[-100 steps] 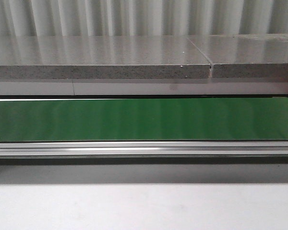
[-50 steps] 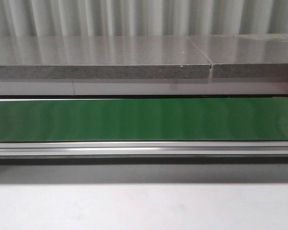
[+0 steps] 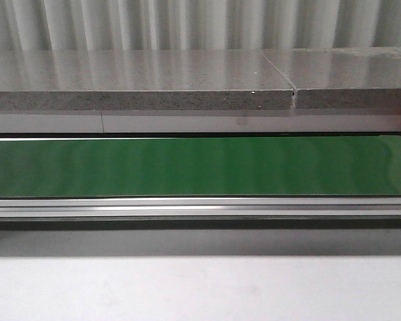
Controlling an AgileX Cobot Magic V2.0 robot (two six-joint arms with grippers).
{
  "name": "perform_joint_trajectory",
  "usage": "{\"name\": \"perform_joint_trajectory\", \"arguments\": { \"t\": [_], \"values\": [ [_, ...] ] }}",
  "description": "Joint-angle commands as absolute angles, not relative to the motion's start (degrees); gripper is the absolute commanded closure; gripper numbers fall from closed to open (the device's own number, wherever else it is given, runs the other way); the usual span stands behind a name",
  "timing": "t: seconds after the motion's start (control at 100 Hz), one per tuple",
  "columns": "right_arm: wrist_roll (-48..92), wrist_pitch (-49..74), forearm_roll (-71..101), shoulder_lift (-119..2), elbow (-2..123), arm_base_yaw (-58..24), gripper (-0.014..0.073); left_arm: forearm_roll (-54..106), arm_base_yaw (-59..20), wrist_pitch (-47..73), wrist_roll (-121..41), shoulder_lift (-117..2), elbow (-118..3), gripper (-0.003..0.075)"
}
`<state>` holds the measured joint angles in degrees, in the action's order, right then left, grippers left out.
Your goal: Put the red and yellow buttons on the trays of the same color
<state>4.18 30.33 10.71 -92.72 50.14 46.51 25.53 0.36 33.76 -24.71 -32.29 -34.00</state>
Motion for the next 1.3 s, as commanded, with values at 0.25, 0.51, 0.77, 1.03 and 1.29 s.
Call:
{"name": "perform_joint_trajectory", "arguments": {
  "t": [0.25,0.51,0.77,1.03,1.29],
  "values": [
    [4.23,29.49,11.07,-92.11,51.16,46.94,0.0069,27.13,-0.1,29.97,-24.8,-32.38,-35.46,0.074],
    [4.22,29.95,11.52,-91.23,51.16,46.94,0.0036,27.13,-0.1,29.97,-24.8,-32.38,-35.46,0.074],
    [4.22,30.51,11.61,-83.67,52.14,46.94,0.0036,27.13,-0.1,29.97,-24.8,-32.38,-35.46,0.074],
    [4.3,35.3,12.81,-76.21,55.31,43.57,0.0036,27.13,-0.1,29.97,-24.8,-32.38,-35.46,0.074],
    [7.59,35.19,12.85,-71.66,56.41,26.19,0.0045,27.13,-0.1,29.97,-24.8,-32.38,-35.46,0.074]
  ]
}}
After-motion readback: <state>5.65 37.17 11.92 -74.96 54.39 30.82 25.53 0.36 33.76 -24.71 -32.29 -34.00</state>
